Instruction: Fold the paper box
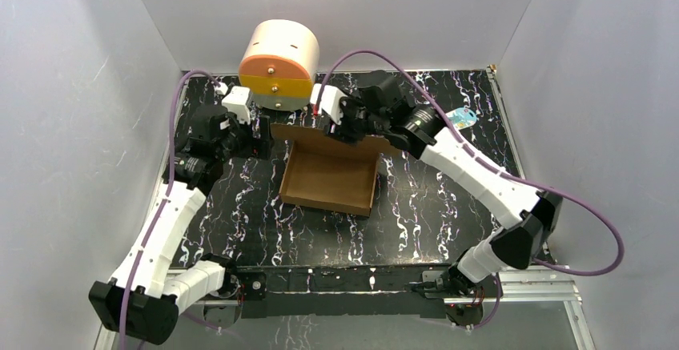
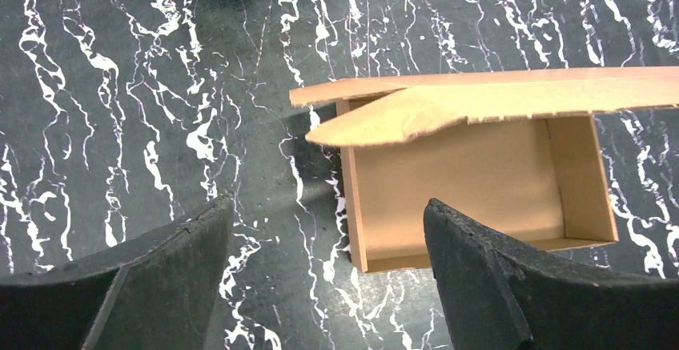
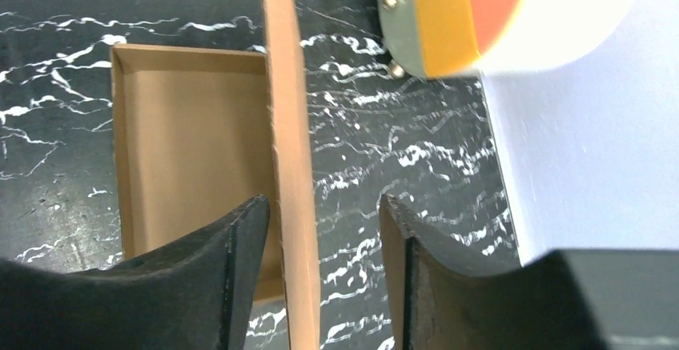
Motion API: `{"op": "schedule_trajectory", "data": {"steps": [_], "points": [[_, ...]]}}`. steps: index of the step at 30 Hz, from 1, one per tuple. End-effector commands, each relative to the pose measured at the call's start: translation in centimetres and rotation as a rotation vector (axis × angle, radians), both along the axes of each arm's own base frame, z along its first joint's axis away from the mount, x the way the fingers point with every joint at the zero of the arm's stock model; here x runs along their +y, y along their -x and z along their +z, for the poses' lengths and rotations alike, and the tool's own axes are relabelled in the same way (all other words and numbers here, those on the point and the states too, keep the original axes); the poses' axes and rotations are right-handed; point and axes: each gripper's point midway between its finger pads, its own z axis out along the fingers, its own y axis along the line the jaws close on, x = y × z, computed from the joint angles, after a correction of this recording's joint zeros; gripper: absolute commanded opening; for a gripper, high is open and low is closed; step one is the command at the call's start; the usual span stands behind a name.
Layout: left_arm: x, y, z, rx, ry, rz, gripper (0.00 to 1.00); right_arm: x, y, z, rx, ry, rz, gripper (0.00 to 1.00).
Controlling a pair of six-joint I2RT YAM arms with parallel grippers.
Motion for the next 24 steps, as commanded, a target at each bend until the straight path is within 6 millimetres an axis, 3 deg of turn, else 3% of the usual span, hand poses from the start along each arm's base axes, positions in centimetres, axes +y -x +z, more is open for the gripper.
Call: {"op": "schedule_trajectory", "data": {"steps": [1,6,14,20,24], "points": [[-0.3,-1.0,1.9,-0.058,-0.067,-0.071,0.84,-3.7,-0.7,2.5,-0.014,-0.073,-0.245,0.65],[-1.1,-1.7,1.7,-0.071,-0.111,-0.159,0.84,-7.8,-0.4,1.3,0.035,-0.049,-0.456,0.69],[-2.3,-3.3,1.5,-0.151,-0.168,-0.286,0.78,-12.7,1.6,-1.1,0.024,-0.009,-0.579,0.7],[-3.7,-4.3,1.5,-0.185,-0.199,-0.4,0.69,-13.9,1.6,-2.0,-0.021,-0.022,-0.606,0.67],[-4.2,-5.0,0.9,-0.158,-0.205,-0.435,0.61,-13.9,1.0,-3.2,-0.038,0.011,-0.614,0.57]]}}
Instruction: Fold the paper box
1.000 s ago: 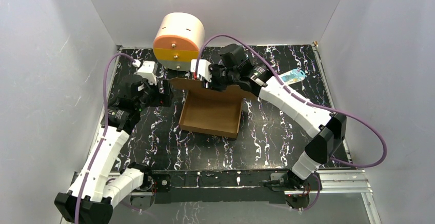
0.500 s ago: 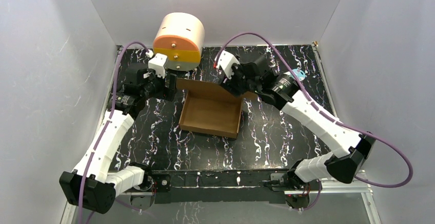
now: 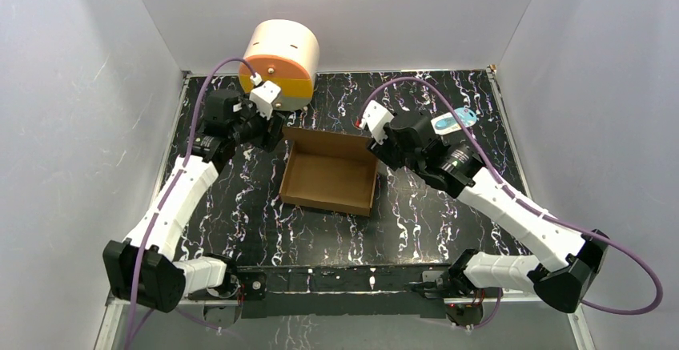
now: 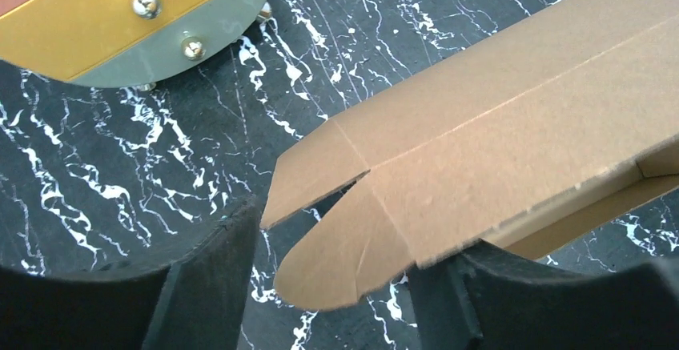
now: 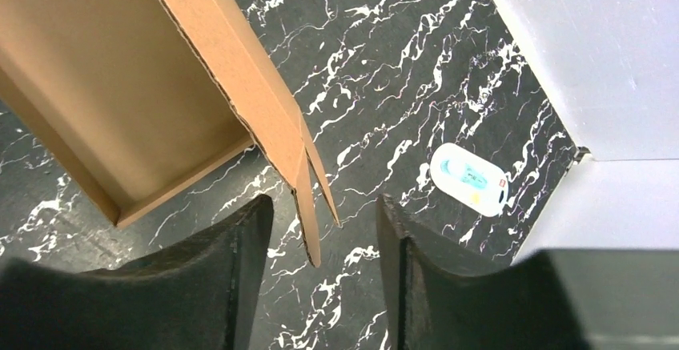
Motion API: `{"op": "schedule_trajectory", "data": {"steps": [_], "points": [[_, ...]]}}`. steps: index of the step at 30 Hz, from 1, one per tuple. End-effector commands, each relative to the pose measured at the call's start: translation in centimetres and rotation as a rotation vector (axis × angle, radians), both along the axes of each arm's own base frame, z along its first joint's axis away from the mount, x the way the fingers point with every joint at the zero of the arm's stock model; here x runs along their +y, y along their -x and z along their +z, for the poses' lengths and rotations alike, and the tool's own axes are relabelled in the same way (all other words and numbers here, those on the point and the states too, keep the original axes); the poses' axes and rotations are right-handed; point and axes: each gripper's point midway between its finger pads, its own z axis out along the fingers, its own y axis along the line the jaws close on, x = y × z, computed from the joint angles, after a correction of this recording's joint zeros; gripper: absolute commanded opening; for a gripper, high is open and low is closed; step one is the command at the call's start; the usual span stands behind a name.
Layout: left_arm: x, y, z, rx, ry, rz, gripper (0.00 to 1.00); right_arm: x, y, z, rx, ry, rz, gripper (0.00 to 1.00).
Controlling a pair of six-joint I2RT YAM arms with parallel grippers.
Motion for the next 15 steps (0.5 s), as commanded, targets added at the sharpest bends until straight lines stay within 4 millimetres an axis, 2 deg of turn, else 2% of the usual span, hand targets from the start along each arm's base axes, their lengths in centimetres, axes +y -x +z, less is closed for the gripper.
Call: {"op": "schedule_trajectory", "data": {"steps": [1,4,7,15], "points": [[-1.2,-1.0,1.8,-0.052,-0.008,-0.091,0.56,0.0,-1.5,0.8,-0.076,-0.024,-0.052,0.54],[-1.5,-0.8,1.8,-0.031,0.005,-0.1,0.39,0.2,-1.7,0.8,-0.068,-0.037,-0.07,0.42],[-1.5,-0.6,2.3,-0.032,0.02,-0.087,0.18,0.5,-1.9,1.3,-0.075,-0.074,-0.087,0.32],[-1.8,0.3,4.3,0.007,0.165,0.013,0.07,1.9,-2.9,2.3,-0.038,-0.206,-0.19,0.11]]}}
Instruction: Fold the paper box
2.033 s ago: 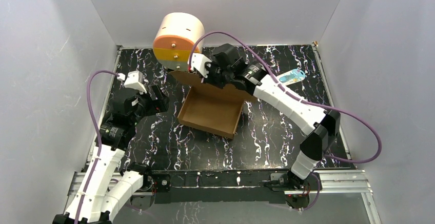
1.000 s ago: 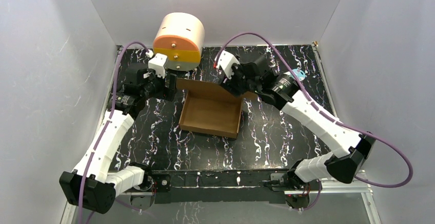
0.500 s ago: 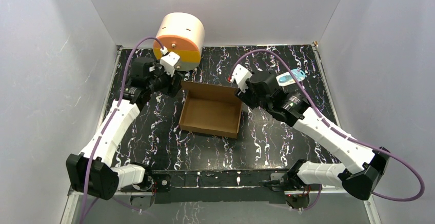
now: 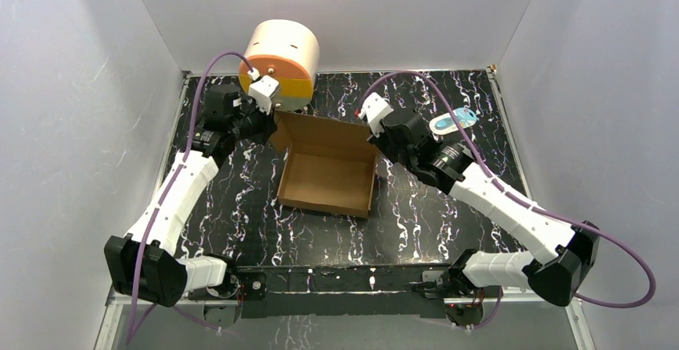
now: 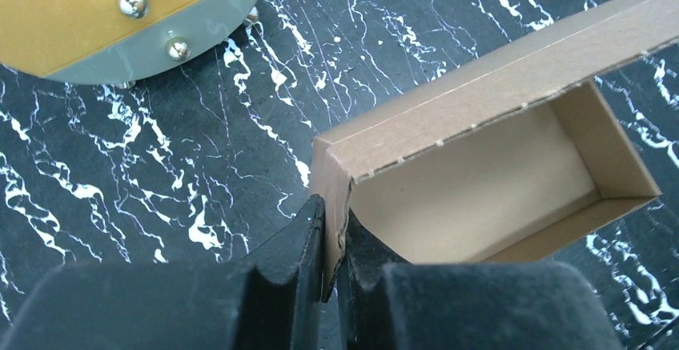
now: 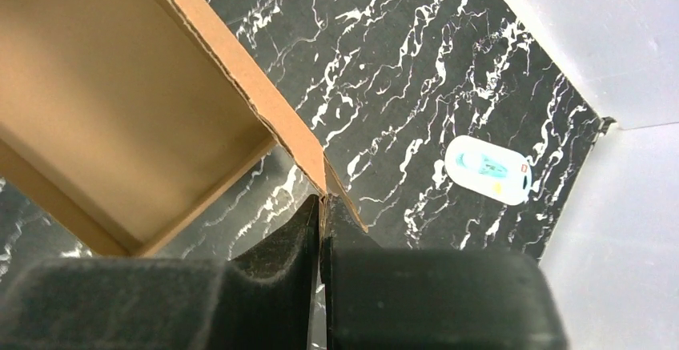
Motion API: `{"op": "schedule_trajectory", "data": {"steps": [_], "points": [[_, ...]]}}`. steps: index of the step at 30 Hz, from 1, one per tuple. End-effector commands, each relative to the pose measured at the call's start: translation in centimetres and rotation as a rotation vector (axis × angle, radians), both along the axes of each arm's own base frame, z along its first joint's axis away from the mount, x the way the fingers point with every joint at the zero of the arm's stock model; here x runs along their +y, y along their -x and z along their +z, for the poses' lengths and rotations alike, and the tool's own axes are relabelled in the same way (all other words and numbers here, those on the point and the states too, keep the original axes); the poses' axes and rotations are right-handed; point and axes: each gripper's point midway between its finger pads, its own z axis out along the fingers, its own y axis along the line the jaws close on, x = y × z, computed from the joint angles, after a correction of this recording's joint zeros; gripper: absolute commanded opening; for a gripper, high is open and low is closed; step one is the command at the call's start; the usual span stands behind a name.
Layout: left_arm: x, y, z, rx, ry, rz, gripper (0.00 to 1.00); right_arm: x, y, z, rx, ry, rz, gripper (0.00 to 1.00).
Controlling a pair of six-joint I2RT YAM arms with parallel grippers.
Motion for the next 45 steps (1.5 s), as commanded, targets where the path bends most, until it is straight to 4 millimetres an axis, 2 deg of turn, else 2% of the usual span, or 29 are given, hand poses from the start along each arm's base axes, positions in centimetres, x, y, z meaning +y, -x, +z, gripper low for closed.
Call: {"op": "schedule_trajectory", "data": {"steps": [1,6,12,17,22,25,30,34,39,45], "points": [[-0.6,1.0,4.2,-0.028,0.141,0.066,0.06,1.4,-1.8,3.2,-0.035,-0.165,-0.119,0.11],[0.2,1.5,4.1,0.024,0.226,0.209,0.07,1.6,-2.7,3.5,-0.005,-0.236,-0.246,0.09],[-0.1,1.8,3.3,0.102,0.315,0.316,0.07,2.8,-3.7,2.9,0.038,-0.301,-0.33,0.07],[0.2,1.3,2.6,0.103,0.293,0.402,0.07,3.8,-4.6,1.7,0.067,-0.29,-0.352,0.06],[1.9,0.8,2.0,0.097,0.251,0.511,0.1,4.0,-5.3,2.0,0.041,-0.29,-0.366,0.08],[1.9,0.8,1.8,0.099,0.237,0.503,0.14,4.2,-5.2,2.4,0.029,-0.268,-0.315,0.2],[2.0,1.1,1.9,0.084,0.214,0.475,0.21,2.9,-4.5,3.9,0.011,-0.233,-0.163,0.48],[2.1,1.2,2.0,0.072,0.199,0.464,0.28,2.8,-3.5,4.7,-0.003,-0.229,0.022,0.68],[1.8,1.4,1.7,0.082,0.184,0.427,0.35,2.3,-3.6,3.2,0.031,-0.236,0.168,0.73],[3.0,1.9,1.7,0.048,0.112,0.421,0.48,1.5,-5.0,1.8,0.054,-0.241,0.254,0.73]]}}
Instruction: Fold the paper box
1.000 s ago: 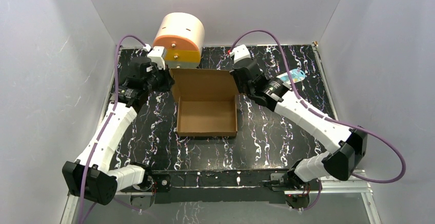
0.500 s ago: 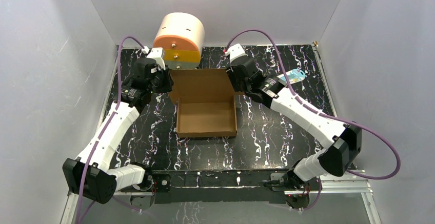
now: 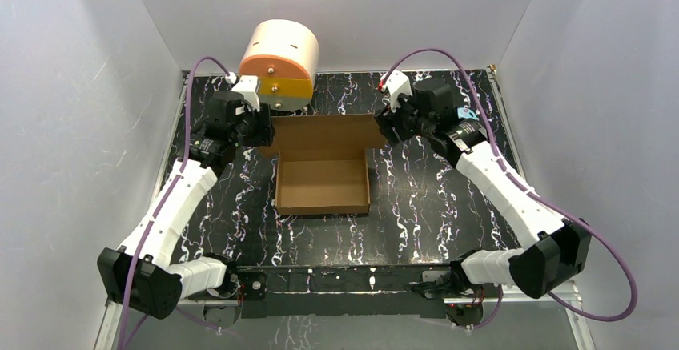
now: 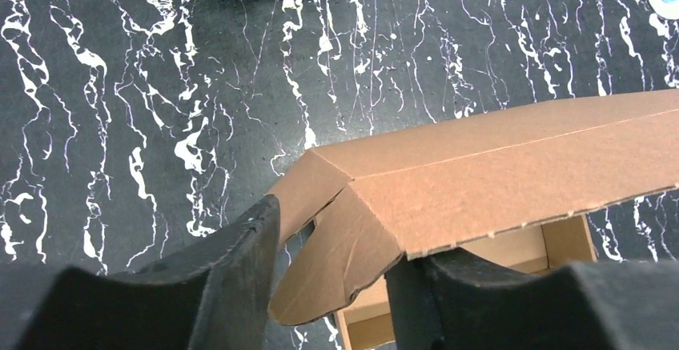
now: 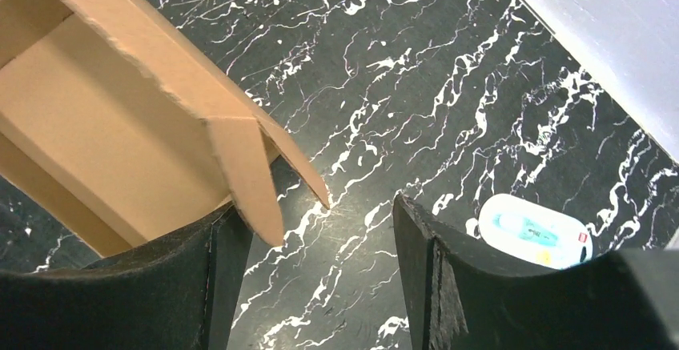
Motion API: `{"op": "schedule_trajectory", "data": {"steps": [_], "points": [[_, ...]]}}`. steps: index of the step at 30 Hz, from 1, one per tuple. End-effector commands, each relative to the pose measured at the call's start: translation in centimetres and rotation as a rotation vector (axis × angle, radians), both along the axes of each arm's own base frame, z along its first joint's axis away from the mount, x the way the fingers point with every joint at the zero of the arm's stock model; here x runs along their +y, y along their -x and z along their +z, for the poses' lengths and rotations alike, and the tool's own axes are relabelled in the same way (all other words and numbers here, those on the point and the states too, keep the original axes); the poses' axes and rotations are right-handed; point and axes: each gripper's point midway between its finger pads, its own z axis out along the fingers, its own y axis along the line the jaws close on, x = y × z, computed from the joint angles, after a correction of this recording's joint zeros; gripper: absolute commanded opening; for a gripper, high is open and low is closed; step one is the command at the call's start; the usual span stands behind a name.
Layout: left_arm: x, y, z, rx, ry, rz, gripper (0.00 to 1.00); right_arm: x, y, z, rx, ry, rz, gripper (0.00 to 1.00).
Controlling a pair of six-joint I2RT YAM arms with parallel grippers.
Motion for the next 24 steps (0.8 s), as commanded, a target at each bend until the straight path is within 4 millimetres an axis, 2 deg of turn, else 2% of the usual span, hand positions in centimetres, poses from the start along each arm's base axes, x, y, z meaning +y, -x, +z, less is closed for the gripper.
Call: {"op": "schedule_trajectory", "data": {"steps": [1,5,9,16,19,24], "points": [[0.9,0.8,1.3,-0.056,-0.056,-0.032,0.5,1.5,-0.8,0.4,-0.065,-0.045,0.159,0.73],[0.9,0.8,0.7,-0.059,-0.067,-0.065,0.56,2.1,-1.7,-0.9,-0.04,-0.084,0.199,0.68],[0.9,0.7,0.5,-0.046,-0.086,-0.098,0.56,2.0,-2.5,-2.0,-0.014,-0.081,0.191,0.57],[2.0,0.4,0.2,-0.044,-0.165,-0.143,0.56,2.0,-2.4,-1.7,-0.033,-0.087,0.225,0.46],[1.9,0.1,0.3,-0.058,-0.179,-0.182,0.56,2.1,-2.4,-1.6,-0.039,-0.088,0.239,0.43],[1.7,-1.0,-1.1,-0.02,-0.152,-0.226,0.51,2.4,-2.3,-1.5,-0.043,-0.094,0.261,0.42]]}}
